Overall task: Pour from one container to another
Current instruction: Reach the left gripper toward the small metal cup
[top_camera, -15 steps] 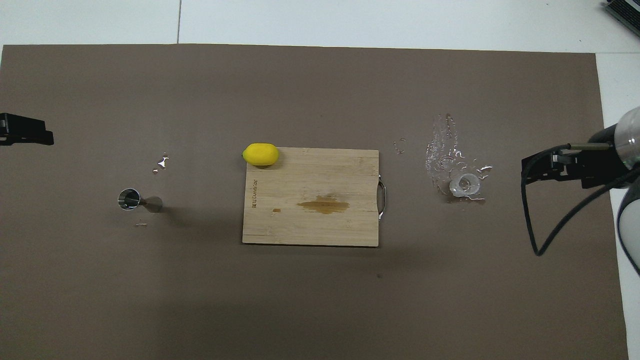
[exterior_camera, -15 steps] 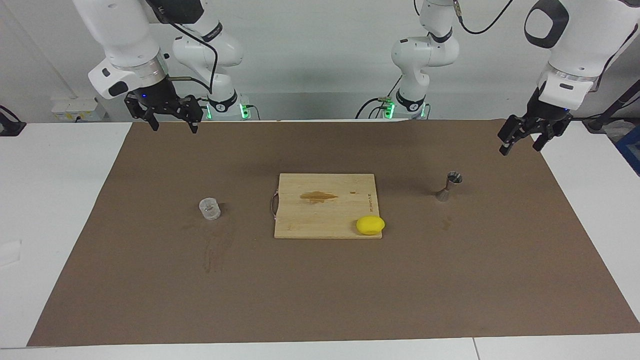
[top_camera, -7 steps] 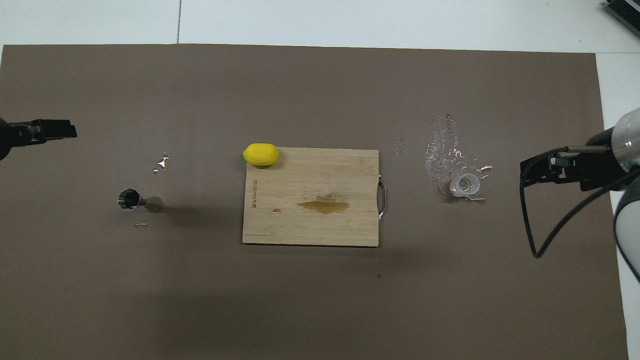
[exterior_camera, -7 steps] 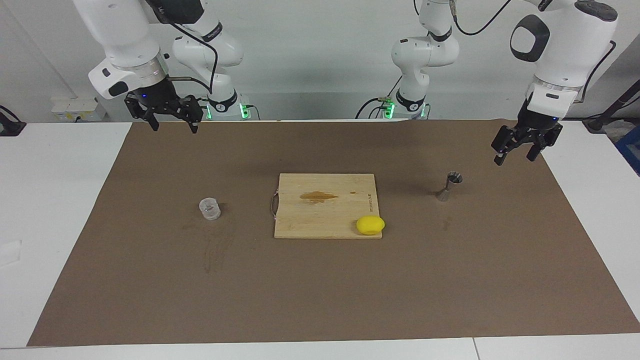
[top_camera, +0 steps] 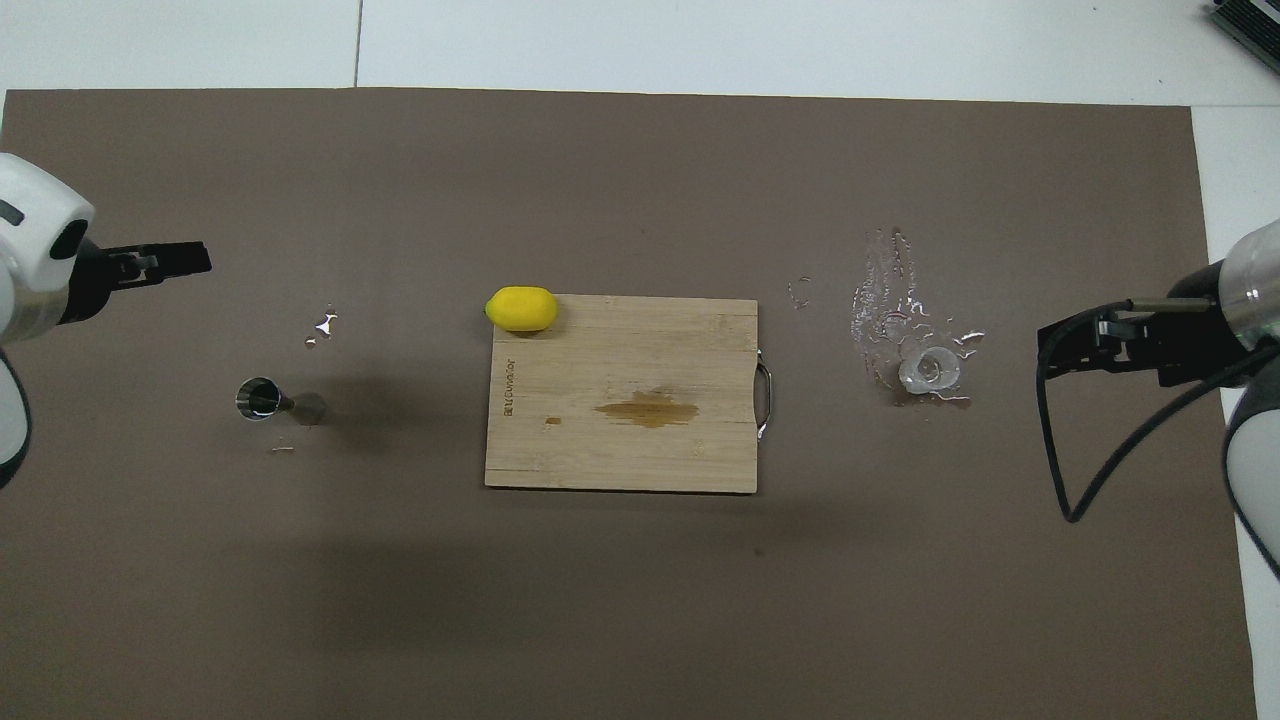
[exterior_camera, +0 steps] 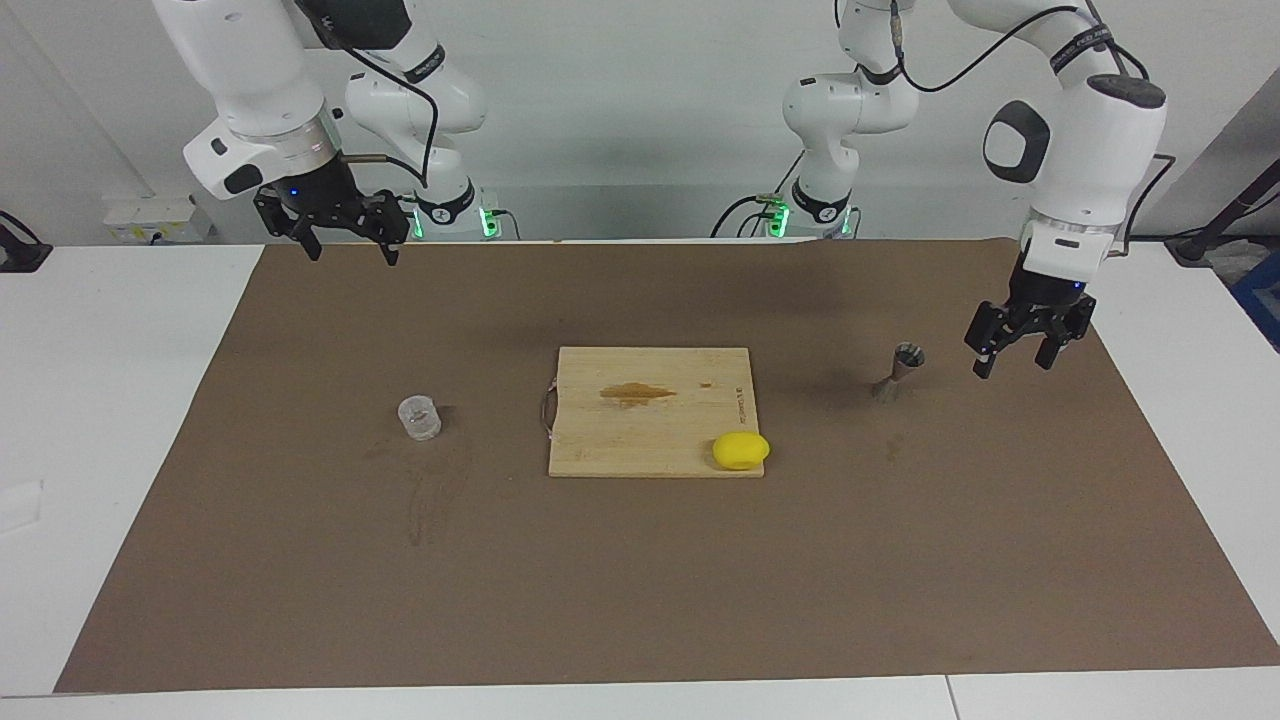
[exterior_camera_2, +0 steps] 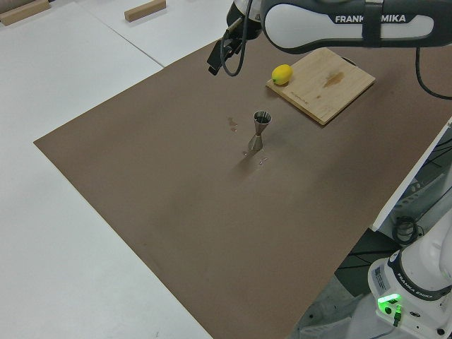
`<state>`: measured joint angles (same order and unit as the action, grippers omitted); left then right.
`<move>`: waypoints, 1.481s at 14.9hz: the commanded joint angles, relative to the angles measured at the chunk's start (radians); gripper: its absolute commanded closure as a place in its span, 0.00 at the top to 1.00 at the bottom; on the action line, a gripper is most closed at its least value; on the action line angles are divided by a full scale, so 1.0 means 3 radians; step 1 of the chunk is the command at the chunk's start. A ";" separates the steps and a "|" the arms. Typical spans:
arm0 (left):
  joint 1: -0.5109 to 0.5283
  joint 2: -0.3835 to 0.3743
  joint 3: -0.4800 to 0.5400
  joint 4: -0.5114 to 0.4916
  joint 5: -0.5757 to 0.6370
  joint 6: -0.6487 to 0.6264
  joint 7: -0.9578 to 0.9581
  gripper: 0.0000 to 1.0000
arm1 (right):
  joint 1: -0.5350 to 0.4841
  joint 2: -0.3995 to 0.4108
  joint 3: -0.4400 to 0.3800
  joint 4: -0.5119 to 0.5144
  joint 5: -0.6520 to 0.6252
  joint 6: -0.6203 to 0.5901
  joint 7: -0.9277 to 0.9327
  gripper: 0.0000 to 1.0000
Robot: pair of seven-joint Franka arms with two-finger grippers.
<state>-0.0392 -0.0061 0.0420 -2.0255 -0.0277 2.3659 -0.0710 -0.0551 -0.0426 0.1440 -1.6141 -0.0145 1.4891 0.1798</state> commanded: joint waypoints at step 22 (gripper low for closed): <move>0.0181 0.0046 0.0049 0.0059 -0.1702 -0.1214 0.2636 1.00 | -0.0011 -0.0093 0.0016 -0.0116 0.0069 0.0057 -0.0057 1.00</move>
<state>-0.0219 -0.0046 0.0609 -1.9952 -0.4663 2.0175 0.5450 -0.0516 -0.0450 0.1466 -1.6191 -0.0145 1.4897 0.1798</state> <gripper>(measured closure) 0.000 0.000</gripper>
